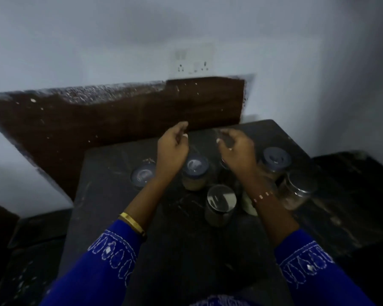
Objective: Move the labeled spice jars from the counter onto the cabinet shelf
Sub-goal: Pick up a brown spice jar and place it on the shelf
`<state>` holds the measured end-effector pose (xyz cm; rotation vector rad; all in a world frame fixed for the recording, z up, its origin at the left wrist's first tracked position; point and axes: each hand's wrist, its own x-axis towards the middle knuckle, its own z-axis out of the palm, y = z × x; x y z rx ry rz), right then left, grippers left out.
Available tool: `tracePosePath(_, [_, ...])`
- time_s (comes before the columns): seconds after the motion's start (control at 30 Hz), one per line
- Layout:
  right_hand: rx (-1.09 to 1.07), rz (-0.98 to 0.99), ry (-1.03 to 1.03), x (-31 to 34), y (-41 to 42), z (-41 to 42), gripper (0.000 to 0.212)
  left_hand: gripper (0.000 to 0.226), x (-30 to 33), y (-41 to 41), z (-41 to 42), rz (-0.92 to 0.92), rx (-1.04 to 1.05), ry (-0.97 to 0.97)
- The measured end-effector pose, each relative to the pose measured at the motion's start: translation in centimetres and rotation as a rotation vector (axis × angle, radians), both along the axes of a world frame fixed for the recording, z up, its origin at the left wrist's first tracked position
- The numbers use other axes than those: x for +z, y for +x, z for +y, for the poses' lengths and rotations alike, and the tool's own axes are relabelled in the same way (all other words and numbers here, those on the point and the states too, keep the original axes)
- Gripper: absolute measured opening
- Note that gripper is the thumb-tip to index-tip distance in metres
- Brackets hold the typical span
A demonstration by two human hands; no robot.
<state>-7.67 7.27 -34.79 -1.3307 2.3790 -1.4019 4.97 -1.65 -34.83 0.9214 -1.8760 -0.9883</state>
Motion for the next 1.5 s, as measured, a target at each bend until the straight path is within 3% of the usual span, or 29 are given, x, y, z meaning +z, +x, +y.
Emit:
tracePosePath(0.2, [0.114, -0.136, 0.354, -5.7, 0.6, 4.9, 0.042, 0.032, -6.0, -0.1, 5.0, -0.116, -0.011, 0.220])
tracePosePath(0.33, [0.213, -0.072, 0.583, -8.6, 0.4, 6.1, 0.069, 0.032, -8.2, -0.2, 6.7, -0.185, -0.019, 0.352])
tracePosePath(0.43, [0.278, -0.091, 0.630, -10.1, 1.0, 6.4, 0.087, 0.030, -9.7, 0.0, 7.4, -0.242, -0.021, 0.411])
tracePosePath(0.67, [0.190, -0.122, 0.471, -11.4, 1.4, 6.5, 0.088, 0.036, -10.4, 0.5, 9.0, -0.217, -0.096, 0.611])
tracePosePath(0.87, [0.077, -0.243, 0.191, -7.5, 0.8, 4.7, 0.083, 0.035, -7.0, 1.3, 8.2, -0.068, -0.178, 0.512])
tracePosePath(1.1, [0.084, -0.381, -0.090, 0.2, 1.7, 2.6, 0.068, 0.071, -2.9, 2.0, 7.6, 0.000, -0.263, 0.376])
tracePosePath(1.27, [0.148, -0.562, -0.184, 2.1, 2.7, 2.4, 0.067, 0.091, -1.8, 2.0, 7.1, 0.096, -0.177, 0.342])
tracePosePath(1.43, [0.266, -0.651, -0.235, 2.7, 1.7, 2.5, 0.048, 0.069, 0.2, 2.5, 5.9, 0.342, -0.132, 0.474])
tracePosePath(1.5, [0.308, -0.649, -0.213, 2.6, 2.0, 2.3, 0.045, 0.069, 0.7, 2.1, 5.6, 0.336, -0.051, 0.346])
